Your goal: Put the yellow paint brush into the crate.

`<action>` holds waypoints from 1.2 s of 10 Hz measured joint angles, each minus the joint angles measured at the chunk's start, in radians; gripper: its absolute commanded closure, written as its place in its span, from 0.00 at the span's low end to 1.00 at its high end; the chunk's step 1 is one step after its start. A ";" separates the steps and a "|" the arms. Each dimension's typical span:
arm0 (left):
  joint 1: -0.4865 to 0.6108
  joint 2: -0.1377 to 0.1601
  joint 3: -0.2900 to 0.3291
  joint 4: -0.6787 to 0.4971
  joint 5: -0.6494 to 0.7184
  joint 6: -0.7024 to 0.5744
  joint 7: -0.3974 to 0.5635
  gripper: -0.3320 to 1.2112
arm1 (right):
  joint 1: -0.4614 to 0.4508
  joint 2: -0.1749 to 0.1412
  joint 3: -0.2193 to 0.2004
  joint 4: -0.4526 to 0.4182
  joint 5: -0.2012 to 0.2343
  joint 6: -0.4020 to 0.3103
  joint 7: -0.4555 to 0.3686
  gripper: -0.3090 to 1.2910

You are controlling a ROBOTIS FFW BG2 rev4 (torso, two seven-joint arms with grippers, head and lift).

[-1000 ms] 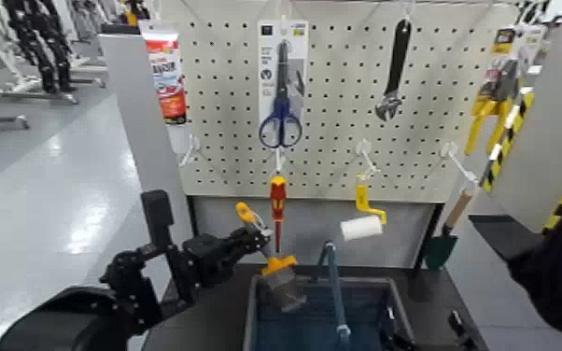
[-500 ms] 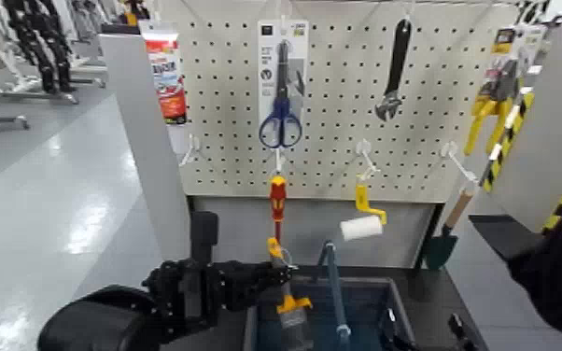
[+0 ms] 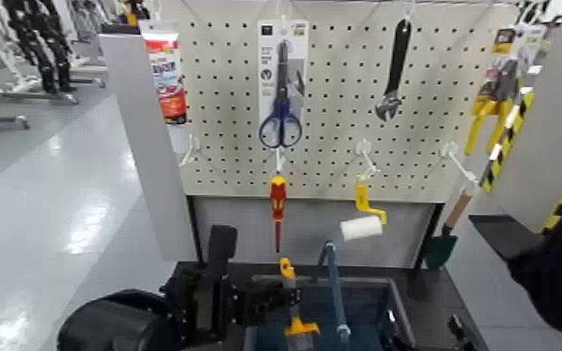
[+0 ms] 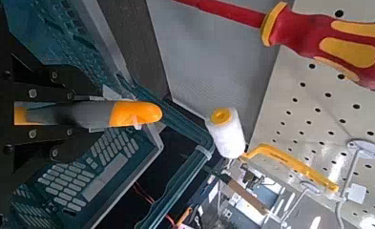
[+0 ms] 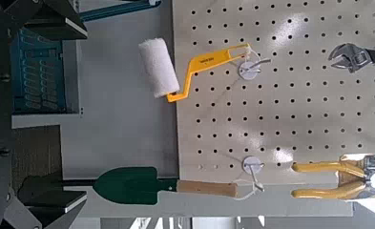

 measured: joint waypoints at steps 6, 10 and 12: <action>0.010 -0.002 0.057 -0.067 -0.100 -0.012 -0.052 0.22 | 0.000 0.002 0.001 0.002 -0.001 -0.003 0.000 0.27; 0.062 0.001 0.131 -0.287 -0.283 -0.016 0.019 0.22 | 0.000 0.002 0.002 0.002 -0.003 -0.003 0.000 0.27; 0.132 0.005 0.160 -0.356 -0.308 -0.113 0.126 0.22 | 0.000 0.002 0.001 0.000 -0.002 -0.003 0.000 0.27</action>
